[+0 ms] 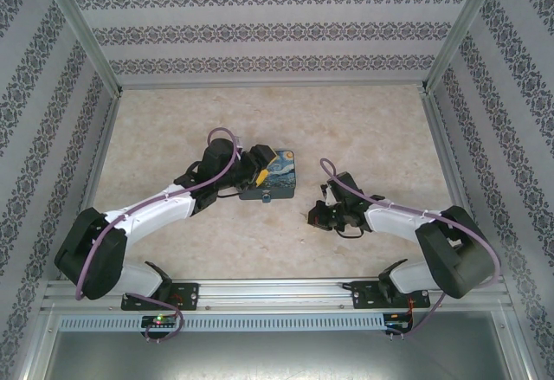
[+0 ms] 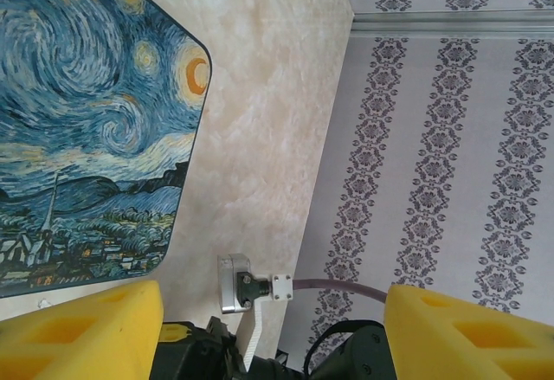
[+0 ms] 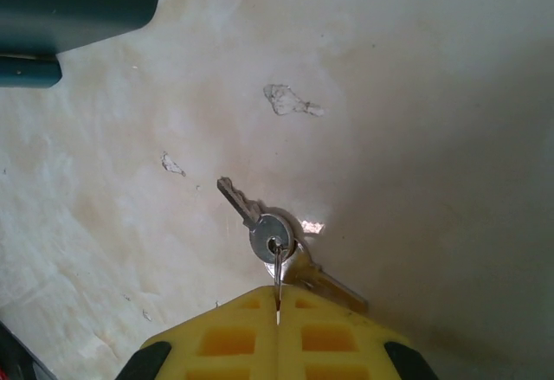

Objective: Unlock a padlock with a key

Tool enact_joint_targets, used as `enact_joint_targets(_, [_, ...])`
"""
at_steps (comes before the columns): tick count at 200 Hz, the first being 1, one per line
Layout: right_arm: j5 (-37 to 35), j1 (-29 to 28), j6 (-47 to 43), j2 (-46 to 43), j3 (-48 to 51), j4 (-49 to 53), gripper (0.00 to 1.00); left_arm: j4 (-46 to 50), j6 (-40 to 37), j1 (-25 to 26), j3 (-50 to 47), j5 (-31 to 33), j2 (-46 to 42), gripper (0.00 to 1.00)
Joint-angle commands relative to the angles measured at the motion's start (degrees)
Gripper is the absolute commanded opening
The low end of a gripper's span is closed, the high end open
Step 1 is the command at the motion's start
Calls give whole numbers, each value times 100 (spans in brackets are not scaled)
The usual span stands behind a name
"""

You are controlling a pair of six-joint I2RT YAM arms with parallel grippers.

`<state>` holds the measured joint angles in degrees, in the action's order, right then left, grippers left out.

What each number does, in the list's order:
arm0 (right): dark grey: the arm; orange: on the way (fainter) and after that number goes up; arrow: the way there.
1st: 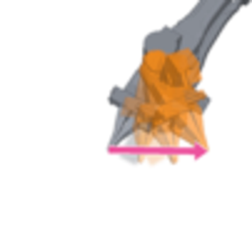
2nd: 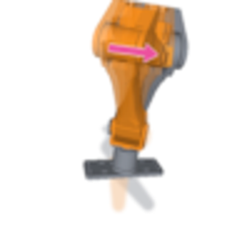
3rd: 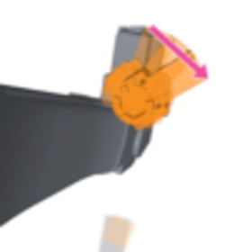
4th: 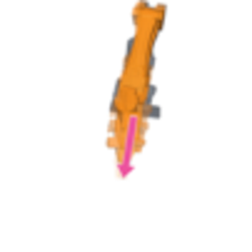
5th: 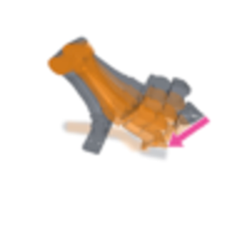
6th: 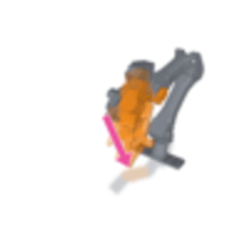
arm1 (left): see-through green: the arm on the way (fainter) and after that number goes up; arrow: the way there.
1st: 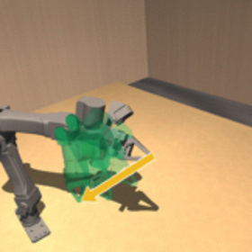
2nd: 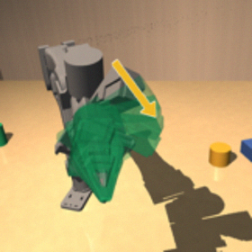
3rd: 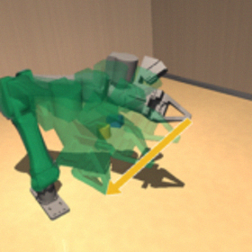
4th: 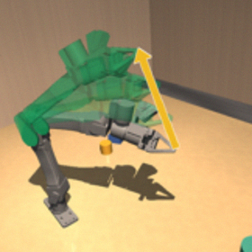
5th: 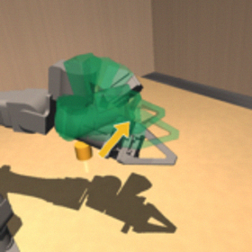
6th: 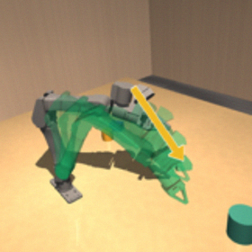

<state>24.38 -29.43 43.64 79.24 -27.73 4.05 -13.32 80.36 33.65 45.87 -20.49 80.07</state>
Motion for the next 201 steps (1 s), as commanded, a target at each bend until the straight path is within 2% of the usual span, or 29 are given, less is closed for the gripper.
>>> enact_joint_targets(1, [-145,-54,97,-48,-33,-18,0,-12,-68,72,-50,23,52,69])
enact_joint_targets(73, [-4,-80,460,-1262,-114,347,0,-99,-31,105,-136,34,60,69])
enact_joint_targets(154, [-188,-72,297,-157,80,-58,0,-92,-22,151,-152,22,44,69])
enact_joint_targets(201, [-212,-72,264,-71,-26,-62,0,-73,-21,168,-172,65,-10,69])
